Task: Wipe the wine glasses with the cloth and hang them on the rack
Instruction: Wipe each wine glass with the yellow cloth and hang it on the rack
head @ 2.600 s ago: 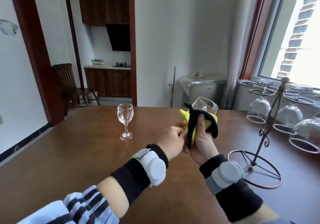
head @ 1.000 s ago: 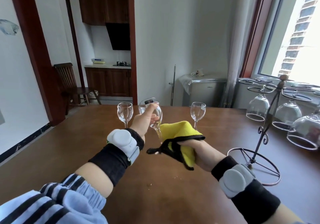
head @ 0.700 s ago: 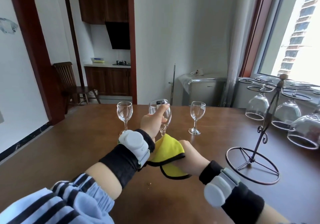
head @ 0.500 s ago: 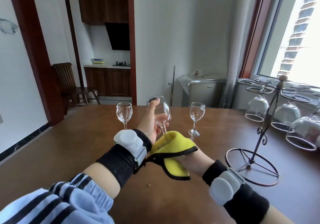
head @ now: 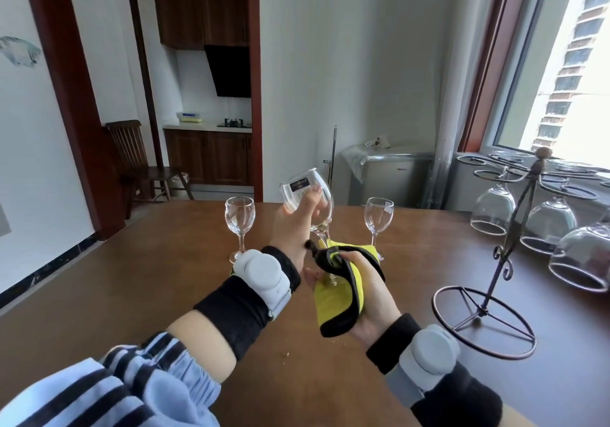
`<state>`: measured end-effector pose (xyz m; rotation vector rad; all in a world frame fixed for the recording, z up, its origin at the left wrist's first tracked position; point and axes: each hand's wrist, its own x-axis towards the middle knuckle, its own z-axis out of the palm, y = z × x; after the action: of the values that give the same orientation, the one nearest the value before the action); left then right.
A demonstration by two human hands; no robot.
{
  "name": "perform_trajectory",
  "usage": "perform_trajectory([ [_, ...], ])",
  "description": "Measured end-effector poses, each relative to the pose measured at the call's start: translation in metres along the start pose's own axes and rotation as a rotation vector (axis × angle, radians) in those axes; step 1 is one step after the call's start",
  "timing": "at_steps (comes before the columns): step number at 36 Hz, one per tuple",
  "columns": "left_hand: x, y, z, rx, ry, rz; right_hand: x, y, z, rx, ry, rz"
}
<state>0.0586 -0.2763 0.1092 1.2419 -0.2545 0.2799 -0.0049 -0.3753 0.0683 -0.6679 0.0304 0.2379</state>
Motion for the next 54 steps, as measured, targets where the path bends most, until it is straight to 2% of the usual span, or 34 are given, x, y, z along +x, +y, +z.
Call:
perform_trajectory([
  [3, -0.009, 0.001, 0.003, 0.086, -0.072, 0.14, 0.007, 0.004, 0.001, 0.037, 0.048, -0.011],
  [7, -0.015, 0.005, 0.008, 0.09, -0.146, 0.255, 0.01, 0.004, 0.002, 0.031, 0.054, 0.012],
  [11, -0.024, 0.005, 0.015, 0.227, -0.155, 0.345, 0.003, 0.002, 0.004, -0.084, 0.067, -0.002],
  [17, -0.029, -0.004, 0.014, 0.435, -0.255, 0.366, 0.008, 0.006, -0.005, -0.235, 0.061, -0.001],
  [21, -0.029, -0.013, 0.016, 0.646, -0.328, 0.405, 0.012, 0.009, -0.015, -0.404, 0.147, 0.047],
  [24, -0.031, -0.011, 0.015, 0.603, -0.382, 0.38, 0.01, 0.008, -0.017, -0.587, 0.127, 0.112],
  [27, -0.034, -0.004, 0.012, 0.402, -0.46, 0.262, 0.005, 0.003, -0.016, -0.815, 0.121, 0.199],
  [30, -0.036, 0.0, 0.01, 0.248, -0.426, 0.219, 0.002, -0.003, -0.015, -0.932, 0.189, 0.262],
  [33, -0.036, -0.001, 0.011, 0.197, -0.318, 0.265, 0.003, -0.009, -0.013, -0.812, 0.208, 0.222],
  [37, -0.036, -0.001, 0.015, 0.195, -0.167, 0.349, 0.004, -0.005, -0.009, -0.546, 0.148, 0.078],
  [42, -0.032, -0.002, 0.016, 0.163, -0.068, 0.372, 0.003, 0.003, -0.003, -0.346, 0.123, -0.001],
  [45, -0.032, 0.001, 0.017, 0.214, -0.091, 0.425, 0.007, 0.006, -0.002, -0.356, 0.166, -0.018],
  [48, -0.033, 0.0, 0.019, 0.327, -0.189, 0.471, 0.013, 0.009, -0.005, -0.415, 0.18, -0.006],
  [52, -0.034, -0.001, 0.02, 0.363, -0.324, 0.403, 0.012, 0.008, -0.011, -0.564, 0.194, 0.033],
  [54, -0.034, 0.003, 0.017, 0.292, -0.369, 0.339, 0.01, 0.006, -0.015, -0.668, 0.226, 0.067],
])
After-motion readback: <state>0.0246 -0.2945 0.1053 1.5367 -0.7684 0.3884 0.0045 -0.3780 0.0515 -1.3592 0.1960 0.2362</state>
